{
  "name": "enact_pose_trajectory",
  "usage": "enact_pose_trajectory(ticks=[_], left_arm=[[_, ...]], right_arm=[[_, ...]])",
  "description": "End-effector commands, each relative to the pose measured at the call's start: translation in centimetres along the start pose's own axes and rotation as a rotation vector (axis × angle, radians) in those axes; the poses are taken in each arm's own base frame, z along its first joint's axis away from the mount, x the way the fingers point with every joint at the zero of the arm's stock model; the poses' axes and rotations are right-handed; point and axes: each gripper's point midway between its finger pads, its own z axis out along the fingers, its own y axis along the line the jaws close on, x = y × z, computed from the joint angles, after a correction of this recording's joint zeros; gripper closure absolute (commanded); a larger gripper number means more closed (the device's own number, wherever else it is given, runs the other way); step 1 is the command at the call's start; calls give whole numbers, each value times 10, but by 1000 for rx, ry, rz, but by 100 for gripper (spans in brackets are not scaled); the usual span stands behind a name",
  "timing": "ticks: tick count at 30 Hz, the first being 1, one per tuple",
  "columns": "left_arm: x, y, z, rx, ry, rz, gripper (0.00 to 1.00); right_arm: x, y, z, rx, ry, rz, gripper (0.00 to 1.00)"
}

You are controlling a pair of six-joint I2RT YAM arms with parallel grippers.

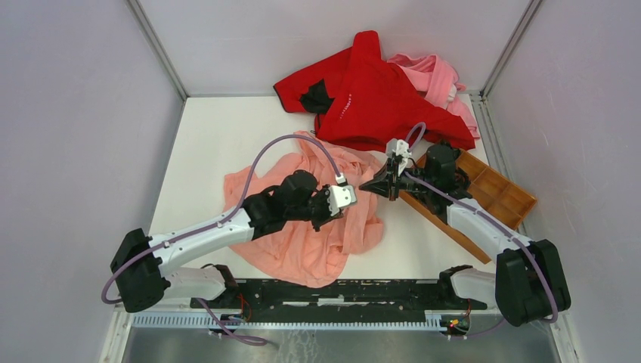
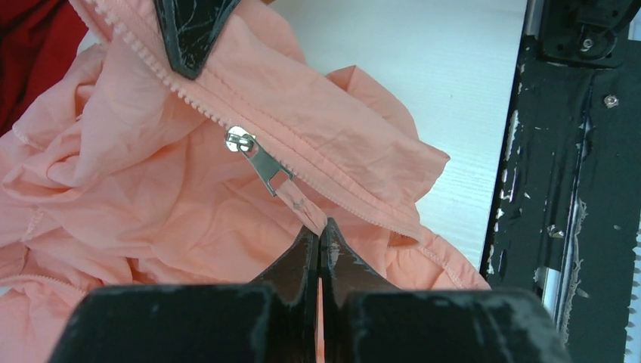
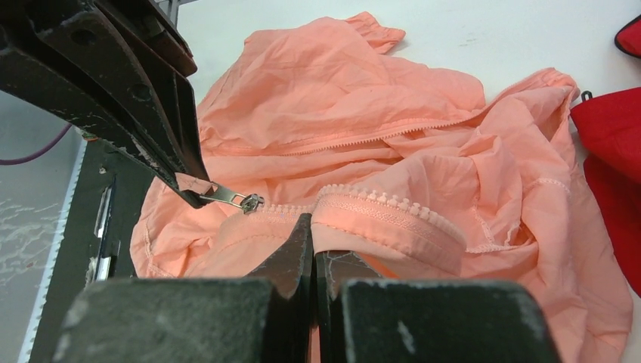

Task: Zip up the jacket
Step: Adjust the zipper on the jacket.

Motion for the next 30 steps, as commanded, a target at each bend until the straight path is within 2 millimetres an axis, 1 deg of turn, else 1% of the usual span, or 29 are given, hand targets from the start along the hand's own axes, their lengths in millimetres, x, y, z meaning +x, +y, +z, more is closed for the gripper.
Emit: enact_pose_trajectory(ticks=[1, 3, 5, 7, 9, 10, 11, 12, 15, 17, 19, 21, 24, 30], left_arm=[[10, -7, -10, 20, 67, -14, 98], [8, -11, -10, 39, 57, -27, 98], [2, -21, -6, 95, 22, -56, 98], [-10, -34, 2, 171, -38, -98, 98], [-16, -44, 12, 241, -70, -140, 98], [-16, -48, 17, 258, -60, -152, 98], [-9, -50, 20, 268, -27, -157, 98], [1, -52, 19, 270, 19, -167, 98], [22, -52, 7, 236, 101, -169, 98], [31, -53, -3, 220, 128, -185, 98], [34, -58, -10, 220, 133, -217, 98], [36, -63, -14, 228, 133, -257, 98], [42, -68, -14, 234, 152, -317, 98], [49, -81, -15, 273, 194, -427, 98]], right_arm=[[-9, -29, -12, 159, -12, -56, 100], [-8, -26, -11, 140, -13, -60, 100], [-10, -12, -7, 76, -39, -53, 100], [-9, 3, 1, 13, -44, -54, 100], [-7, 9, 5, 2, -41, -62, 100], [-7, 7, 5, 12, -40, -57, 100], [-8, 3, 4, 31, -36, -57, 100], [-9, -3, 1, 57, -25, -59, 100], [-17, -16, -12, 117, -64, -45, 100], [-21, -26, -21, 156, -80, -40, 100], [-24, -33, -27, 182, -87, -37, 100], [-27, -34, -29, 187, -91, -41, 100], [-31, -32, -29, 171, -96, -44, 100], [-45, -29, -30, 158, -110, -91, 100]])
